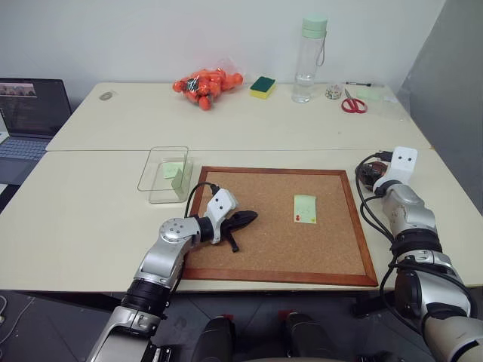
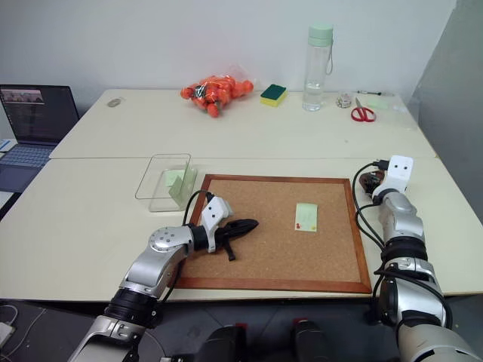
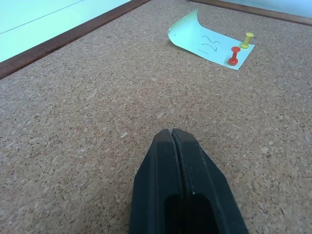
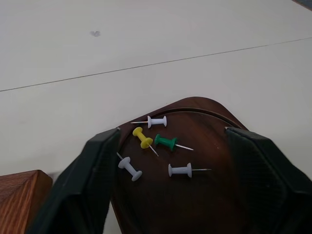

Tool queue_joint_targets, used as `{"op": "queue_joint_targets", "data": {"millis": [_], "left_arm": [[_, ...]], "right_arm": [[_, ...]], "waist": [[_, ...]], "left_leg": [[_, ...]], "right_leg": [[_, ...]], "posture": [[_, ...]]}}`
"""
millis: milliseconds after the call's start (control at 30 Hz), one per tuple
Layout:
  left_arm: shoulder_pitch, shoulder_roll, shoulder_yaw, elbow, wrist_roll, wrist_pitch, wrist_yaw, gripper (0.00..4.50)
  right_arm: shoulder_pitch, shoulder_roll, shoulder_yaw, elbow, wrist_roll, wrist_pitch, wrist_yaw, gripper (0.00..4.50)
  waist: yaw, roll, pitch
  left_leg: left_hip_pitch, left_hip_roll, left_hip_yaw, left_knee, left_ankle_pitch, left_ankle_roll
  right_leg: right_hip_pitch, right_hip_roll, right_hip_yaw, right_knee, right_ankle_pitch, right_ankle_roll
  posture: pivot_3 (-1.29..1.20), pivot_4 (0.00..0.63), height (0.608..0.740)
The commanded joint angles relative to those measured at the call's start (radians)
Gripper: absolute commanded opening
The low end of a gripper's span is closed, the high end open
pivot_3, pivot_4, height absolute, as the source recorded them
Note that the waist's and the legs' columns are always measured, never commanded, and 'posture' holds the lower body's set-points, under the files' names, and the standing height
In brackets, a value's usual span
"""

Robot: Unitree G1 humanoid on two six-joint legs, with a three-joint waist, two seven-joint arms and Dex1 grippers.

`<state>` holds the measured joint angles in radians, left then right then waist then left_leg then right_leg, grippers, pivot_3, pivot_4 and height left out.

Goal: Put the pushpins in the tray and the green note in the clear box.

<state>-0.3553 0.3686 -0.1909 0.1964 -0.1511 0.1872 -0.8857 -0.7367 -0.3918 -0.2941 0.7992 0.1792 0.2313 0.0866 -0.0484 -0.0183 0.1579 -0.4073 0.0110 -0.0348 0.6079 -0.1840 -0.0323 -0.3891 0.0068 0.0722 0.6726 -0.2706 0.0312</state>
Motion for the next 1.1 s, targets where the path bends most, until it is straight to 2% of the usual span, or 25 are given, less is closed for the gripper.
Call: {"op": "queue_joint_targets", "data": {"millis": [33,233,367,533,667,800,933,1100], "left_arm": [[0.020,-0.004,-0.039,0.043,0.029,0.022,-0.002,0.00],[0.018,-0.005,-0.040,0.045,0.030,0.021,-0.003,0.00],[0.023,-0.003,-0.040,0.035,0.029,0.025,-0.003,0.00],[0.031,0.004,-0.038,0.027,0.027,0.028,-0.004,0.00],[0.037,0.004,-0.039,0.022,0.027,0.030,-0.003,0.00],[0.035,0.001,-0.041,0.026,0.028,0.028,-0.004,0.00],[0.026,-0.005,-0.043,0.039,0.030,0.022,-0.004,0.00],[0.021,-0.012,-0.047,0.048,0.032,0.016,-0.003,0.00]], "right_arm": [[-0.005,-0.018,-0.001,-0.044,-0.007,-0.015,-0.004,4.46],[0.007,-0.022,0.035,-0.074,-0.045,-0.042,0.002,4.46],[0.071,-0.028,0.077,-0.223,-0.061,-0.045,0.057,4.46],[0.218,-0.062,0.126,-0.490,0.002,0.032,0.251,4.46],[0.404,-0.116,0.174,-0.784,0.148,0.113,0.515,4.46],[0.534,-0.167,0.201,-0.941,0.202,0.157,0.622,4.46],[0.646,-0.183,0.235,-1.033,0.205,0.154,0.668,4.46],[0.671,-0.157,0.282,-1.050,0.170,0.130,0.643,4.46]], "waist": [[0.000,0.000,0.000],[0.000,0.000,0.000],[0.001,0.000,0.000],[0.002,0.000,0.000],[0.005,0.000,0.000],[0.007,0.001,0.001],[0.012,0.001,0.001],[0.015,0.001,0.001]], "left_leg": [[0.000,0.000,0.000,0.000,0.000,0.000],[0.000,0.000,0.000,0.000,0.000,0.000],[0.000,0.000,0.000,0.000,0.000,0.000],[0.000,0.001,-0.001,0.000,0.000,0.000],[0.000,0.001,-0.002,0.000,-0.001,0.001],[0.000,0.002,-0.003,0.000,-0.003,0.001],[0.000,0.001,-0.003,0.000,-0.003,0.000],[0.000,0.001,-0.003,0.000,-0.004,-0.001]], "right_leg": [[0.000,0.000,0.000,0.000,0.000,0.000],[0.000,0.000,0.000,0.000,0.000,0.000],[0.000,0.000,0.000,0.000,0.000,0.000],[0.000,0.000,0.000,0.000,-0.002,0.002],[0.001,-0.001,-0.001,0.000,-0.004,0.002],[0.001,-0.001,-0.001,0.000,-0.006,0.003],[0.001,-0.001,-0.001,0.000,-0.007,0.003],[0.001,-0.001,-0.002,-0.001,-0.008,0.002]], "posture": [[0.00,0.150,0.740],[0.00,0.150,0.740],[0.00,0.150,0.740],[0.00,0.150,0.740],[0.00,0.150,0.740],[0.00,0.150,0.740],[0.00,0.150,0.740],[0.00,0.150,0.740]]}}
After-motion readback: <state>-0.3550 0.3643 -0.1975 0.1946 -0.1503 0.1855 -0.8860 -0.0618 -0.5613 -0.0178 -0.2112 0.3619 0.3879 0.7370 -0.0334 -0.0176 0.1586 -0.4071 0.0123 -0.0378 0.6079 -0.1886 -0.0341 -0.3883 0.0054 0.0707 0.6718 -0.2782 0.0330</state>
